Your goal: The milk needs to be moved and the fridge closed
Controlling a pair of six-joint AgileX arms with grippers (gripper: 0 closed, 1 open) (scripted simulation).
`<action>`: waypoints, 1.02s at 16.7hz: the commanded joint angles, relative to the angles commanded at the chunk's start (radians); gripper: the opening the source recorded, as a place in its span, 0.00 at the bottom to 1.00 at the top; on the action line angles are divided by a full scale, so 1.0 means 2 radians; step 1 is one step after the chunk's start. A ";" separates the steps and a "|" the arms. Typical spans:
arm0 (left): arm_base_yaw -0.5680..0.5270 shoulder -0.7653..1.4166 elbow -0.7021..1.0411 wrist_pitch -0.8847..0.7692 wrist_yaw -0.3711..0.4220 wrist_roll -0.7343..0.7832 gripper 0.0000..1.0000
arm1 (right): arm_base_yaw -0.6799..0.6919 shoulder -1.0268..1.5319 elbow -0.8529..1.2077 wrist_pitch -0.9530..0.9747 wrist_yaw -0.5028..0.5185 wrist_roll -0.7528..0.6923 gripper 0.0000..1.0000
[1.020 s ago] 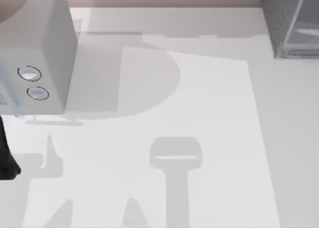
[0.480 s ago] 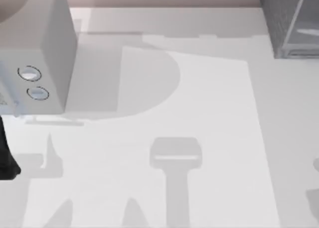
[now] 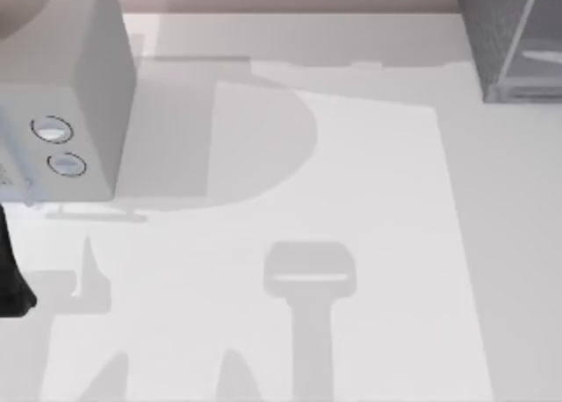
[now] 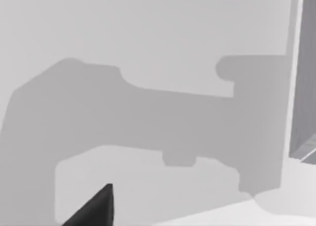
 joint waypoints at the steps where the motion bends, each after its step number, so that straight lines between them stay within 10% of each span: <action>1: 0.000 0.000 0.000 0.000 0.000 0.000 1.00 | -0.038 0.043 0.011 0.005 -0.019 -0.042 1.00; 7: 0.000 0.000 0.000 0.000 0.000 0.000 1.00 | -0.179 0.195 0.048 0.033 -0.092 -0.189 1.00; 17: 0.000 0.000 0.000 0.000 0.000 0.000 1.00 | -0.156 0.207 0.047 0.067 -0.090 -0.165 1.00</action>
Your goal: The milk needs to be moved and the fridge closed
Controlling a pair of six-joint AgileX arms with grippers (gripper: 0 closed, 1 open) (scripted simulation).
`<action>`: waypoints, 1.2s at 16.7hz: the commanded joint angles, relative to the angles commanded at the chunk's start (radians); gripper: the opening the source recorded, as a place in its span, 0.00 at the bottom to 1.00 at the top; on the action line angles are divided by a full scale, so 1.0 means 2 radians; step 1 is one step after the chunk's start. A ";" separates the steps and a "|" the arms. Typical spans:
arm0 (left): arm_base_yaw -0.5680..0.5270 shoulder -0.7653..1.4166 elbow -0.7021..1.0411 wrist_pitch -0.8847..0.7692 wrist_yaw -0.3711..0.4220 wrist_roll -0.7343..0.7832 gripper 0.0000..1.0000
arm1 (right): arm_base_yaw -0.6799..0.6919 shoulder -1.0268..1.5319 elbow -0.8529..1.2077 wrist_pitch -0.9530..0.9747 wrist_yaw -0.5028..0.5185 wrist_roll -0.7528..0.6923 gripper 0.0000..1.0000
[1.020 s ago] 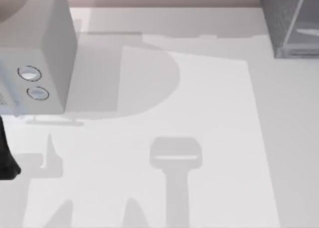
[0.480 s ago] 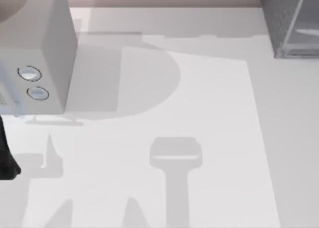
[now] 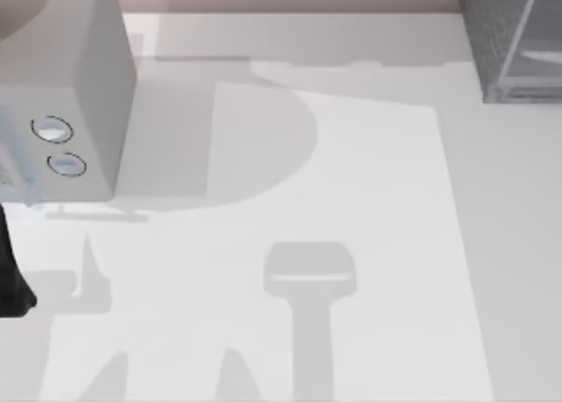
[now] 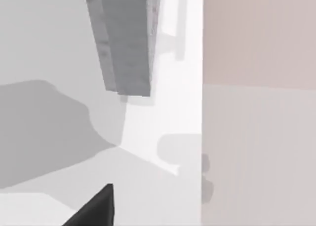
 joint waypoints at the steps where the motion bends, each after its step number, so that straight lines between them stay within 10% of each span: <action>1: 0.000 0.000 0.000 0.000 0.000 0.000 1.00 | 0.018 0.002 -0.001 0.019 0.004 0.020 1.00; 20: 0.000 0.000 0.000 0.000 0.000 0.000 1.00 | 0.406 0.003 -0.012 0.552 0.082 0.666 1.00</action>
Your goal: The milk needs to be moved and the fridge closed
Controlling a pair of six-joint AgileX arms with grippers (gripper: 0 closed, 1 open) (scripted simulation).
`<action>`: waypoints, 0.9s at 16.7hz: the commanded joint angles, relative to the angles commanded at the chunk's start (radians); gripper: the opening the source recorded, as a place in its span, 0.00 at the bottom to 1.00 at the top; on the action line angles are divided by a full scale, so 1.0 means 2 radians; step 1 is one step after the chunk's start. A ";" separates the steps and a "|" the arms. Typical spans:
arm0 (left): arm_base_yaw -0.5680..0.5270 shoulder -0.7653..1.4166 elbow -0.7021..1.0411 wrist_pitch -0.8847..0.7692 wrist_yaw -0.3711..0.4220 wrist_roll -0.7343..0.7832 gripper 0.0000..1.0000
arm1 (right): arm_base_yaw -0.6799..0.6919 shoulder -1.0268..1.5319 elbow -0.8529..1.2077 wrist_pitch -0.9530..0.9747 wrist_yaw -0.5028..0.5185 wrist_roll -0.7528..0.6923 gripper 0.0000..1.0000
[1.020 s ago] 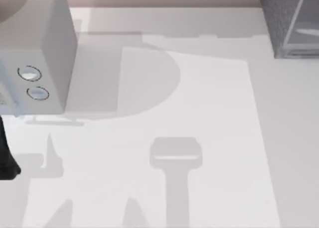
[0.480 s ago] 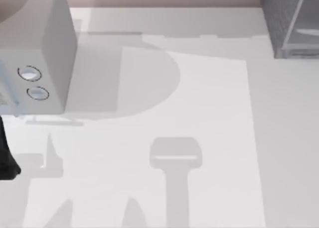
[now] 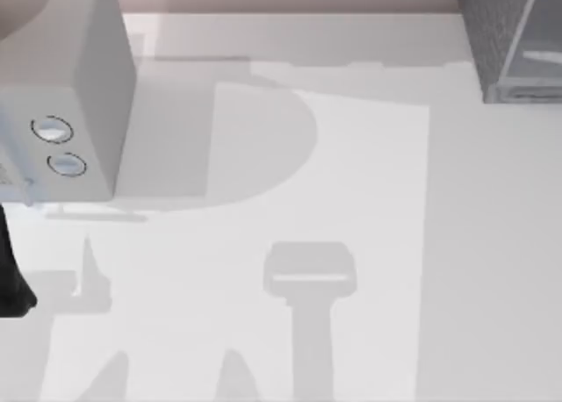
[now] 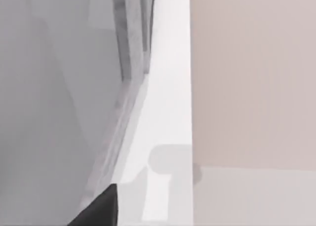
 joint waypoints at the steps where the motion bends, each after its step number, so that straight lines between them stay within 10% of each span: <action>1: 0.000 0.000 0.000 0.000 0.000 0.000 1.00 | 0.003 0.000 -0.001 0.003 0.002 0.004 1.00; 8: 0.000 0.000 0.000 0.000 0.000 0.000 1.00 | 0.012 -0.006 -0.014 0.012 0.018 0.019 1.00; 15: 0.000 0.000 0.000 0.000 0.000 0.000 1.00 | 0.179 -0.042 -0.062 0.073 0.135 0.125 1.00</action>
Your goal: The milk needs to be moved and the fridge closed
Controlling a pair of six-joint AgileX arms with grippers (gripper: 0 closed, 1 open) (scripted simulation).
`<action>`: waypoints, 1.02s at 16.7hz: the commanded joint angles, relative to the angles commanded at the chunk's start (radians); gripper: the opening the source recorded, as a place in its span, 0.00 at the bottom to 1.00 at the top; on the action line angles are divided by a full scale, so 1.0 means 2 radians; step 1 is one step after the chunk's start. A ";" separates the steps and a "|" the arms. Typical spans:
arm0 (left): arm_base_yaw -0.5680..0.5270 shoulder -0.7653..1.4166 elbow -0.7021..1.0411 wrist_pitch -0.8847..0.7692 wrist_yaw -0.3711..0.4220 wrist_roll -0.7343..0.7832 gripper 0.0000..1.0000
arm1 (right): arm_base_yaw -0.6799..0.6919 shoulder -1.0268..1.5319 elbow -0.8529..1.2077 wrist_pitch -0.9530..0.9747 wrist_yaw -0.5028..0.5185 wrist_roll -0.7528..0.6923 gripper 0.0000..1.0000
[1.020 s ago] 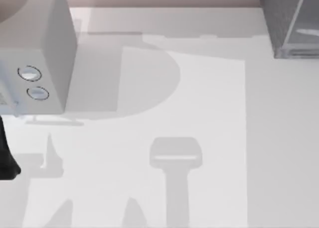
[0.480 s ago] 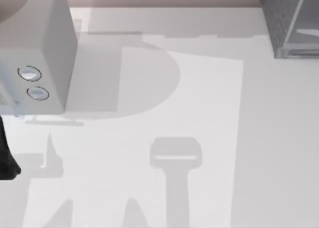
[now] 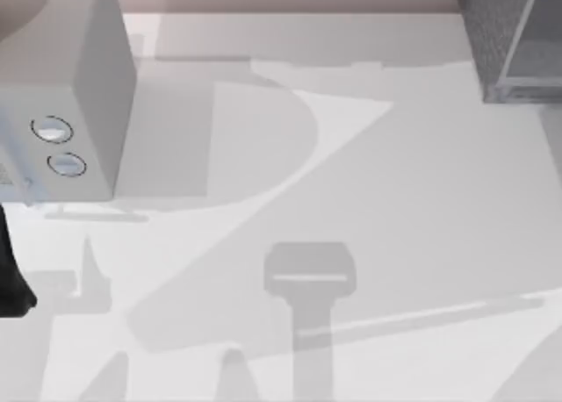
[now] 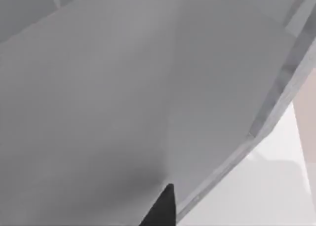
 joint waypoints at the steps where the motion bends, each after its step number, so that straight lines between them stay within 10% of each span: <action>1: 0.000 0.000 0.000 0.000 0.000 0.000 1.00 | 0.020 -0.005 -0.006 0.008 0.016 0.014 1.00; 11: 0.000 0.000 0.000 0.000 0.000 0.000 1.00 | 0.256 -0.057 -0.079 0.097 0.204 0.173 1.00; 17: 0.000 0.000 0.000 0.000 0.000 0.000 1.00 | 0.275 -0.066 -0.094 0.112 0.226 0.195 1.00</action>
